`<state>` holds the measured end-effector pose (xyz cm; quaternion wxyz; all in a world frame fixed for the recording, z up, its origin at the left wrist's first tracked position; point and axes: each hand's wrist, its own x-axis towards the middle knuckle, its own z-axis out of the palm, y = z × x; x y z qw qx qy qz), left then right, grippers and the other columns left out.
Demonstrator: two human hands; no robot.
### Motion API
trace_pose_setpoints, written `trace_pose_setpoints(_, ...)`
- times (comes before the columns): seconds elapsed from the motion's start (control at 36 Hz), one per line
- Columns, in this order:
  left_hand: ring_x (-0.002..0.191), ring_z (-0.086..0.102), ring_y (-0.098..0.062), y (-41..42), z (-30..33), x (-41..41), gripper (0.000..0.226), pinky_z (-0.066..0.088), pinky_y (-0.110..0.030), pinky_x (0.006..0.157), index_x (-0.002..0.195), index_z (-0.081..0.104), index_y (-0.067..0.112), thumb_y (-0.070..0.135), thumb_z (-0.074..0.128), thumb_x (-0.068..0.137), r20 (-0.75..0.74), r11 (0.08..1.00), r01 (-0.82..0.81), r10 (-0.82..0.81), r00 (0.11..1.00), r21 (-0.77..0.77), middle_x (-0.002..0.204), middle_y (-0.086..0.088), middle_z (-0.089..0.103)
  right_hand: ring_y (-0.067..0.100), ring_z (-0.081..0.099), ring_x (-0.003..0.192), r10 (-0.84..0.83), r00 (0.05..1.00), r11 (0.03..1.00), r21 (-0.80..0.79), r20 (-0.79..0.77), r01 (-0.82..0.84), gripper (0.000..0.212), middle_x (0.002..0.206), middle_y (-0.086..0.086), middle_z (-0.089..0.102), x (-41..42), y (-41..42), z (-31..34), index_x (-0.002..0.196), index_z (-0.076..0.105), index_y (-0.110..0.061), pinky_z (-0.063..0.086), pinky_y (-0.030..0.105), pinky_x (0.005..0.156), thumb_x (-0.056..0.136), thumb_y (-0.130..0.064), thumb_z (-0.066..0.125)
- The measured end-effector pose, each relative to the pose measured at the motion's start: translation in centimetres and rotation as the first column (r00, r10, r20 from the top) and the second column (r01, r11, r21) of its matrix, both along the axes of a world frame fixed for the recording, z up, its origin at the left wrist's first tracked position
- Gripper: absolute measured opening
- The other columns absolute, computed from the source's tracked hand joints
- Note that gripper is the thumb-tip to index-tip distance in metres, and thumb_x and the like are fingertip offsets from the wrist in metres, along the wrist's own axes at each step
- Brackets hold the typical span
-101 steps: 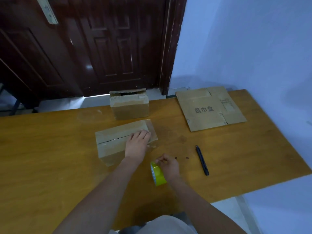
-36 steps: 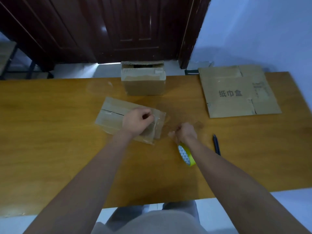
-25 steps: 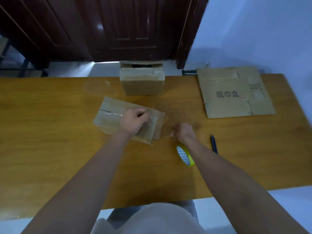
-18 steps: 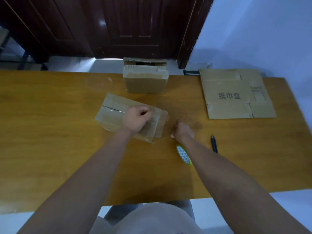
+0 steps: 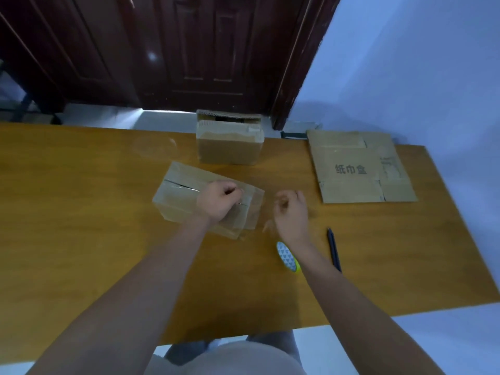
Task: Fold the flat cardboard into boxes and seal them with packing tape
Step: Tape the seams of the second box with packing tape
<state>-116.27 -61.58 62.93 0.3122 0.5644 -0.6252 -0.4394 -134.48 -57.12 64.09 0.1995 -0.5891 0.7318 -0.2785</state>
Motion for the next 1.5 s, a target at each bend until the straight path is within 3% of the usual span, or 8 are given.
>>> trace_pose_setpoints(0.14,0.054,0.045,-0.015,0.0,-0.2,0.1,0.031,0.036,-0.036,0.054,0.052,0.05,0.019,0.043,0.049,0.072,-0.016,1.0,-0.004,0.004,1.0,-0.004,0.05,0.002,0.047,0.018,0.054,0.088,0.154,0.981,0.981,-0.134,0.119,-0.137,0.022,0.089,-0.001,0.056,2.2,3.6,2.9,0.098,0.064,-0.007,0.042,0.025,0.078,0.081,-0.005,0.05)
trace_pose_setpoints(0.5,0.052,0.045,-0.014,0.4,0.4,-0.1,0.037,0.036,-0.033,0.054,0.053,0.049,0.014,0.047,0.045,0.071,0.08,0.999,0.005,-0.002,0.997,-0.04,0.048,0.002,0.044,0.028,0.057,0.108,0.08,0.959,0.959,0.24,0.274,-0.148,0.06,0.111,0.006,0.064,4.8,2.4,-2.5,0.114,0.06,-0.019,0.045,0.05,0.092,0.064,-0.039,0.033)
trace_pose_setpoints(0.72,0.054,0.043,-0.02,0.9,0.8,0.0,0.045,0.036,-0.037,0.053,0.06,0.048,0.004,0.048,0.042,0.071,0.088,0.998,0.0,0.005,0.996,-0.058,0.056,-0.011,0.046,0.031,0.043,0.124,0.243,0.962,0.832,0.482,0.127,-0.274,0.055,0.133,0.009,0.047,2.9,0.3,-1.9,0.132,0.046,-0.022,0.038,0.048,0.101,0.078,-0.019,0.037)
trace_pose_setpoints(0.86,0.055,0.043,-0.022,1.0,0.7,0.0,0.039,0.034,-0.036,0.053,0.059,0.049,0.004,0.038,0.044,0.079,0.098,0.998,0.01,-0.005,0.995,-0.057,0.06,-0.016,0.049,0.031,0.052,0.109,0.178,0.981,0.91,0.393,-0.083,-0.131,0.036,0.117,0.012,0.055,1.8,-1.8,1.6,0.118,0.054,-0.011,0.047,0.041,0.088,0.082,-0.01,0.052)
trace_pose_setpoints(1.0,0.055,0.048,-0.019,0.9,1.2,0.0,0.037,0.041,-0.036,0.056,0.051,0.049,0.018,0.041,0.043,0.08,0.055,0.999,-0.004,0.007,0.998,-0.038,0.057,-0.004,0.051,0.031,0.028,0.131,0.281,0.936,0.883,0.438,-0.212,-0.166,0.061,0.145,0.007,0.028,1.9,-3.9,2.6,0.142,0.031,-0.015,0.035,0.049,0.102,0.089,-0.024,0.059)
trace_pose_setpoints(1.11,0.063,0.055,-0.026,0.8,1.0,0.0,0.04,0.046,-0.043,0.063,0.054,0.051,0.015,0.043,0.043,0.082,0.027,0.999,-0.02,0.021,0.999,-0.029,0.062,-0.01,0.057,0.03,0.028,0.134,0.358,0.896,0.856,0.475,-0.264,-0.202,0.043,0.145,0.003,0.038,2.3,-5.4,1.9,0.134,0.047,-0.025,0.027,0.049,0.106,0.093,-0.032,0.052)
trace_pose_setpoints(1.28,0.063,0.057,-0.026,0.7,0.8,-0.1,0.042,0.047,-0.041,0.064,0.055,0.054,0.023,0.055,0.038,0.077,0.003,0.999,-0.022,0.022,1.0,-0.026,0.062,-0.01,0.058,0.026,0.046,0.118,0.255,0.947,0.903,0.397,-0.195,-0.162,0.019,0.109,0.007,0.065,2.0,-6.1,0.6,0.097,0.069,-0.024,0.024,0.046,0.1,0.091,-0.025,0.052)
trace_pose_setpoints(1.5,0.062,0.058,-0.023,0.5,0.8,-0.2,0.043,0.049,-0.043,0.065,0.054,0.053,0.017,0.049,0.042,0.08,0.01,0.999,-0.035,0.035,0.999,-0.037,0.059,-0.007,0.058,0.028,0.052,0.113,0.176,0.968,0.942,0.316,-0.179,-0.113,0.025,0.107,0.006,0.069,2.4,-4.5,0.0,0.106,0.07,-0.027,0.031,0.039,0.094,0.092,-0.028,0.05)
